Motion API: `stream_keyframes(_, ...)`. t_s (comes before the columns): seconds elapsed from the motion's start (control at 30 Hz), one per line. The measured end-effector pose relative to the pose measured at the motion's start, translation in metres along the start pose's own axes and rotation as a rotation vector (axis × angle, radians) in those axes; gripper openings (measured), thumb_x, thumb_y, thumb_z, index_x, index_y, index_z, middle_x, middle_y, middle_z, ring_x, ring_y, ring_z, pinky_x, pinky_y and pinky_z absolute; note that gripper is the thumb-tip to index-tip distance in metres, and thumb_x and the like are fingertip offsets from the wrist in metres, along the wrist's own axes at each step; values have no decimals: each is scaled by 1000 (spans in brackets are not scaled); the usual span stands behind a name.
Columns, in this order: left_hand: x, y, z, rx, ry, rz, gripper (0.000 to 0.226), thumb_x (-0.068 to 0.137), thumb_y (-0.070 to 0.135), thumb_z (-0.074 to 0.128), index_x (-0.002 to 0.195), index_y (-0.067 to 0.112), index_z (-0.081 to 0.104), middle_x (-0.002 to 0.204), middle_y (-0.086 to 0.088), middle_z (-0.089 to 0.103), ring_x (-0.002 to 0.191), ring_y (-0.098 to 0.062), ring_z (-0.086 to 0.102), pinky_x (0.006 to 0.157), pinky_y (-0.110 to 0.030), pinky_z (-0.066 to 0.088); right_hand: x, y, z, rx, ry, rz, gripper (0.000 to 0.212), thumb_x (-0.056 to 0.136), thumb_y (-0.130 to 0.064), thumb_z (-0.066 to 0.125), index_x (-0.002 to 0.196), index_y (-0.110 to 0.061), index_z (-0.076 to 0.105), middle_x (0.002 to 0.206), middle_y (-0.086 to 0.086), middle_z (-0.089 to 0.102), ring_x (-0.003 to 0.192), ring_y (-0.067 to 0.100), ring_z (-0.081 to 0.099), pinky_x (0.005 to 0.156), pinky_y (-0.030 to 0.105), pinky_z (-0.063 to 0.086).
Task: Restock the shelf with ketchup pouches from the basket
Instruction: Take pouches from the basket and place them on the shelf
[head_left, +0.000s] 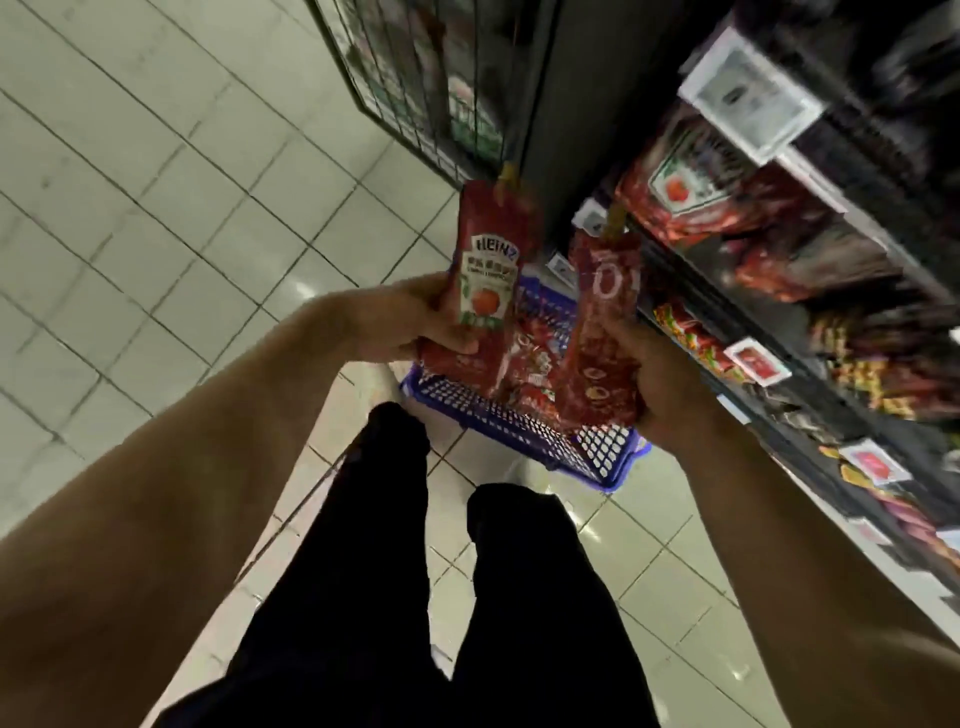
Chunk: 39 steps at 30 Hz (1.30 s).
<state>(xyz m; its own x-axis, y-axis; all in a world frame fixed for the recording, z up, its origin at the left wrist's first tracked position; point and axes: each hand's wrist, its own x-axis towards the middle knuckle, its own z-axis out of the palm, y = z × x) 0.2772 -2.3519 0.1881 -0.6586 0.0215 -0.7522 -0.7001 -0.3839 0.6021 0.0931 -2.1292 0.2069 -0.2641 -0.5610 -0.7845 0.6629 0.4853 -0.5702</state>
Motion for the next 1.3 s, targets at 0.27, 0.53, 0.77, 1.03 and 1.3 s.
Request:
stream_keyframes(0.27, -123, 155, 131, -263, 187, 368, 35, 88, 7, 71, 122, 6, 65, 119, -22, 70, 107, -42, 68, 91, -52, 57, -158, -118, 56, -80, 106, -651, 44, 81, -55, 77, 111, -35, 53, 95, 10, 59, 87, 27, 62, 72, 60, 58)
stream_keyframes(0.53, -155, 214, 223, -226, 344, 580, 31, 95, 19, 67, 124, 9, 66, 116, -17, 73, 108, -37, 69, 91, -45, 59, -246, -167, 58, -201, 174, -884, 40, 84, -59, 70, 117, -44, 53, 107, -14, 71, 93, 6, 71, 72, 21, 56)
stream_keyframes(0.77, -164, 246, 225, 140, 328, 658, 44, 74, 38, 86, 114, 29, 69, 102, 4, 78, 93, -14, 75, 80, -32, 61, -273, -198, 50, -325, 61, -773, 38, 82, -41, 78, 115, -26, 66, 104, 5, 75, 101, 23, 72, 88, 34, 59)
stream_keyframes(1.03, -174, 257, 183, -112, 91, 468, 68, 75, 74, 59, 125, 29, 63, 109, 1, 77, 97, -20, 75, 67, -34, 61, -268, -210, 49, 195, 3, -596, 28, 94, -17, 62, 120, -7, 67, 112, 19, 72, 92, 29, 73, 77, 39, 59)
stream_keyframes(1.3, -158, 270, 165, -125, 94, 534, 13, 98, 52, 54, 106, 52, 63, 108, 8, 76, 94, -15, 75, 64, -31, 60, -254, -208, 67, 289, 160, -509, 50, 80, -55, 75, 113, -18, 72, 113, 15, 73, 100, 36, 72, 79, 47, 58)
